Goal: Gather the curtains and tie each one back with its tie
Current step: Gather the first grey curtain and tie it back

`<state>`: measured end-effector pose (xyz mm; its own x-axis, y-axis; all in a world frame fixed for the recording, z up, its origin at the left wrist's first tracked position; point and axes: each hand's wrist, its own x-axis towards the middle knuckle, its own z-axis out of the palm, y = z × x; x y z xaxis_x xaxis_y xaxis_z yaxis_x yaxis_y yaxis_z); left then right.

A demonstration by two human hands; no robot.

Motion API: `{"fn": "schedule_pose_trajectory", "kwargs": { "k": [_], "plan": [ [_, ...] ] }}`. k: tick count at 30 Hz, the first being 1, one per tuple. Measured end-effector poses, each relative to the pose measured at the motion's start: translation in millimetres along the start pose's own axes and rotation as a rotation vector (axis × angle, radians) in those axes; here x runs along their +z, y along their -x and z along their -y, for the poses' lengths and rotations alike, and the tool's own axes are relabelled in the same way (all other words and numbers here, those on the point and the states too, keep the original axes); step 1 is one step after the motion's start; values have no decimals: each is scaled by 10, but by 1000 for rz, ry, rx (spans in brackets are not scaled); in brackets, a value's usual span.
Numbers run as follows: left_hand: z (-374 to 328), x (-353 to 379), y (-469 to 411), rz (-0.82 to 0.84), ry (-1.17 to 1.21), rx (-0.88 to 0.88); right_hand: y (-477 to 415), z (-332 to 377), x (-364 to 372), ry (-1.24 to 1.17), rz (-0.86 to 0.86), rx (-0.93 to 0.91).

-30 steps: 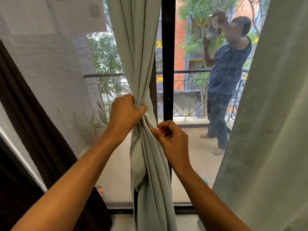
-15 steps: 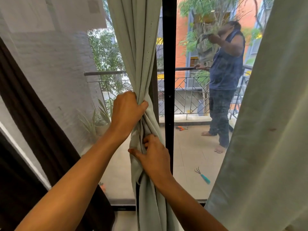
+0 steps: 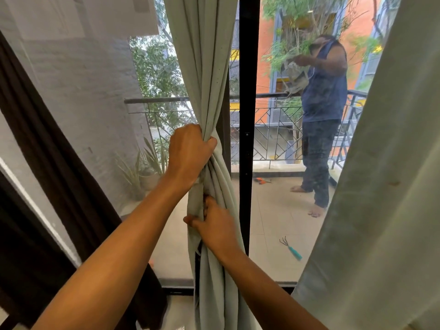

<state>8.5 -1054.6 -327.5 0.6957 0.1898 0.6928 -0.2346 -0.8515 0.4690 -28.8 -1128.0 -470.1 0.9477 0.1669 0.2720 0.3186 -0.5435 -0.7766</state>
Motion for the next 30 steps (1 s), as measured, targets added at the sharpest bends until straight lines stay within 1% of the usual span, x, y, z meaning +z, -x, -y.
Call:
{"fn": "schedule_pose_trajectory", "kwargs": {
  "k": [2, 4, 6, 7, 9, 10, 14, 17, 19, 21, 23, 26, 29, 30],
  "plan": [
    [4, -5, -6, 10, 2, -4, -5, 27, -9, -74, 108, 71],
    [20, -28, -11, 30, 6, -19, 3, -27, -182, -274, 345, 129],
    [66, -65, -35, 50, 17, -49, 29, -143, -554, -408, 568, 86],
    [88, -93, -43, 57, 17, -57, 42, -215, -797, -439, 625, 48],
    [124, -147, -61, 83, 28, -63, 14, -344, -1306, -442, 659, 1],
    [135, -163, -70, 104, 49, -65, -32, -393, -1536, -396, 648, -2],
    [119, -200, -58, 146, 90, -63, -329, -458, -2185, -68, 546, 5],
    [106, -239, -45, 162, 53, -50, -628, -422, -2448, 155, 491, -14],
    [100, -286, -33, 185, 27, -42, -879, -370, -2475, 314, 392, -63],
    [94, -348, -14, 211, 26, -49, -1160, -269, -2355, 430, 291, -126],
    [94, -416, -1, 233, 30, -46, -1444, -126, -2125, 515, 250, -190],
    [126, -500, -11, 288, 1, -30, -1808, 111, -1705, 563, 192, -301],
    [164, -566, -42, 322, -4, -33, -2000, 339, -1344, 645, 67, -448],
    [177, -581, -54, 329, -4, -29, -2018, 407, -1244, 629, 39, -482]
  ]
}}
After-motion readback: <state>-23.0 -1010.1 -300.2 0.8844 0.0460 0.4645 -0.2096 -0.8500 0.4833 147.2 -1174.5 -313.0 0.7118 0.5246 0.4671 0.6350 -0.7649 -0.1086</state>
